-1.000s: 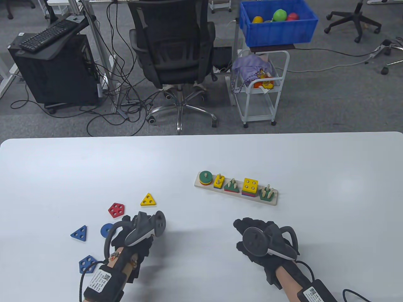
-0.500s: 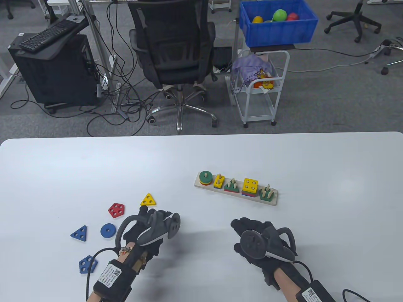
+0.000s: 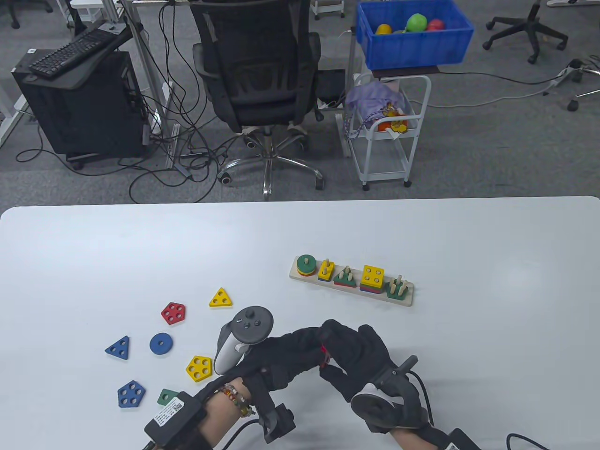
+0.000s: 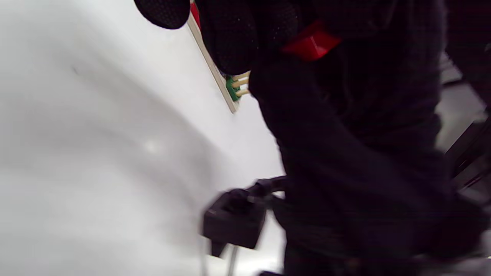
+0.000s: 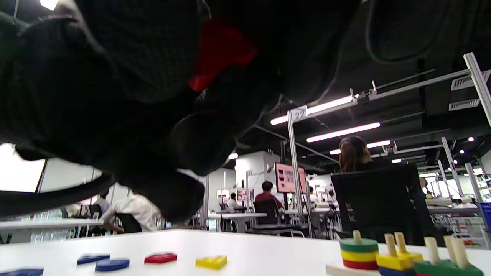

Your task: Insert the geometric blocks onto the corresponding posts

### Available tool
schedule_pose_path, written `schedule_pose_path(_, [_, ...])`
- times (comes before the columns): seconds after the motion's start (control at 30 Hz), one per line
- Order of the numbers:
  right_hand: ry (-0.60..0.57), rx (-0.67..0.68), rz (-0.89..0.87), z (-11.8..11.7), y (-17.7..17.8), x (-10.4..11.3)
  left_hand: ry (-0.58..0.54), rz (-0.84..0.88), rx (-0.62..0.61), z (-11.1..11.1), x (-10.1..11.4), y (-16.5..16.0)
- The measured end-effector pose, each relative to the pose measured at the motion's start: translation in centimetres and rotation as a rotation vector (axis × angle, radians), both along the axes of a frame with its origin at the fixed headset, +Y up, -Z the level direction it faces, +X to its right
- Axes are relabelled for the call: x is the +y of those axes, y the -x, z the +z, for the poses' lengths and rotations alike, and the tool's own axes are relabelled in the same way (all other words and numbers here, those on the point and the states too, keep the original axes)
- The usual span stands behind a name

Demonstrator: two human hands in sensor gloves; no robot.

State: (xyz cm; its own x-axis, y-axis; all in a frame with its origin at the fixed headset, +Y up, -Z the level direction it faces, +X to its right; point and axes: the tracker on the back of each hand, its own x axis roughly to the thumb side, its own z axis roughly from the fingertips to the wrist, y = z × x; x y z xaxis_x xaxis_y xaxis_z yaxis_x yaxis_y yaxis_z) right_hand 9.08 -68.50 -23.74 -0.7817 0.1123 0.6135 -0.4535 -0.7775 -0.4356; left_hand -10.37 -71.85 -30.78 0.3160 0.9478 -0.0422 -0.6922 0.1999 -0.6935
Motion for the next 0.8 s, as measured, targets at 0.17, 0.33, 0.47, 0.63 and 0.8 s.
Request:
schedule_pose_path(0.17, [-0.044,0.024,0.003,0.4,0.1,0.4,0.079,0.099,-0.019,0.1,-0.7,0.3])
schedule_pose_path(0.33, [-0.017,0.03,0.048,0.3,0.0,0.2,-0.183,-0.097,-0.007,0.7,0.4,2.1])
schedule_pose_path(0.47, [0.059,0.012,0.077,-0.8,-0.6,-0.6,-0.574,-0.447,0.051,1.4,1.7,5.6])
schedule_pose_path(0.63, [0.171,-0.022,0.14,-3.4,-1.0,-1.0,-0.814,-0.899,0.147,1.6,2.3,10.6])
schedule_pose_path(0.8, [0.253,-0.061,0.268,-7.1,-0.4,-0.3,-0.794,-1.198,0.262,1.4,1.4,15.9])
